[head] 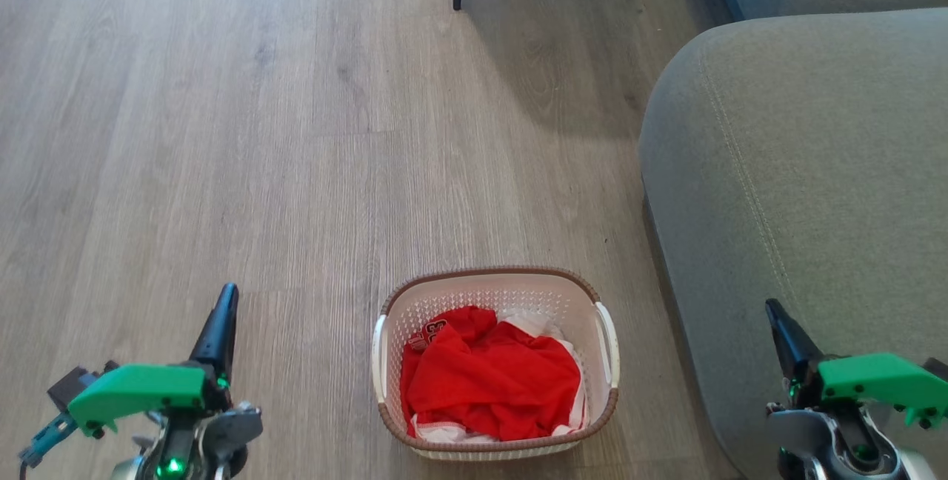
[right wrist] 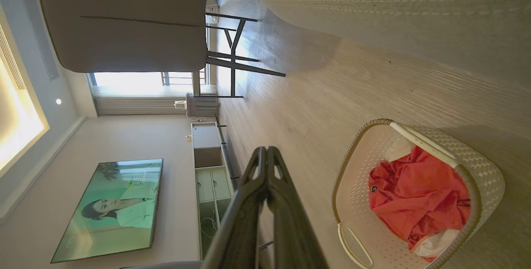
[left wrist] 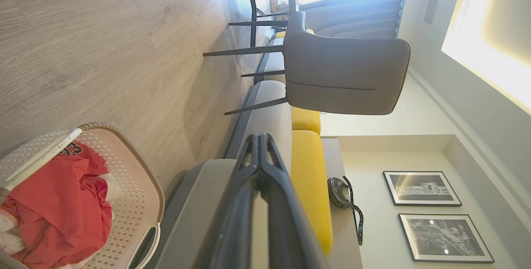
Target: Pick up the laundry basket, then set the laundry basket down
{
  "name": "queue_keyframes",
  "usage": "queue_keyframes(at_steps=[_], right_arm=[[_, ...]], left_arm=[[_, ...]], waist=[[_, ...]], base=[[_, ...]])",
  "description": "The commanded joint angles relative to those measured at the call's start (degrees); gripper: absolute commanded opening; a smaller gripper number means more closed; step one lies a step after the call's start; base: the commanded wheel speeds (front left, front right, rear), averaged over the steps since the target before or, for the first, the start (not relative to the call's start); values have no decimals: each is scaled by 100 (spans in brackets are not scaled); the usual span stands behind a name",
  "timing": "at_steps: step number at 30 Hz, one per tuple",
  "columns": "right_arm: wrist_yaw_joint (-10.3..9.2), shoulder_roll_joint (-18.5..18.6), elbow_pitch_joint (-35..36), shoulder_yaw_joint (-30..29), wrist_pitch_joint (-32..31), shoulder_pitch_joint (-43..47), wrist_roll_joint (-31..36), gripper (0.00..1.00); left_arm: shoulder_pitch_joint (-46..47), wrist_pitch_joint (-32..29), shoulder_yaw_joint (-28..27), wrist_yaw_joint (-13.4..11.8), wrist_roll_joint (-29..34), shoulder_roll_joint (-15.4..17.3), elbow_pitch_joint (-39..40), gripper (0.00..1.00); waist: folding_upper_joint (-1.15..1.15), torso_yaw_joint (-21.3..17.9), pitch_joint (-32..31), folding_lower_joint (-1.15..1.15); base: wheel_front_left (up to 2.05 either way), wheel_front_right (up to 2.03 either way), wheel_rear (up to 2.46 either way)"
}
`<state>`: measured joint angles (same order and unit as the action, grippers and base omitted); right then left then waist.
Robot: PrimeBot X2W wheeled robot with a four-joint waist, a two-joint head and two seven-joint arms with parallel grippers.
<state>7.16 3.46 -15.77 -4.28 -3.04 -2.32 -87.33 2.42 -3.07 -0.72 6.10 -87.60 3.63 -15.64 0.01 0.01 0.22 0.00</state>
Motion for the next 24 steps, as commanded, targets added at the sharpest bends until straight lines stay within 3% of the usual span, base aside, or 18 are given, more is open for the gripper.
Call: queue_keyframes(at_steps=[1,8,24], right_arm=[[31,77,186,37,-84,-348,-215,0],[33,72,185,-45,-201,-371,-633,0],[33,50,183,-76,-226,-373,-607,0]], left_arm=[[327,-65,-243,88,-208,73,177,0],[360,-183,-382,138,-621,68,168,0],[363,-210,-416,138,-593,44,166,0]], waist=[[-1,0,-1,0],[-1,-1,-4,0],[-1,-1,-4,0]], base=[[0,0,0],[0,0,0],[0,0,0]])
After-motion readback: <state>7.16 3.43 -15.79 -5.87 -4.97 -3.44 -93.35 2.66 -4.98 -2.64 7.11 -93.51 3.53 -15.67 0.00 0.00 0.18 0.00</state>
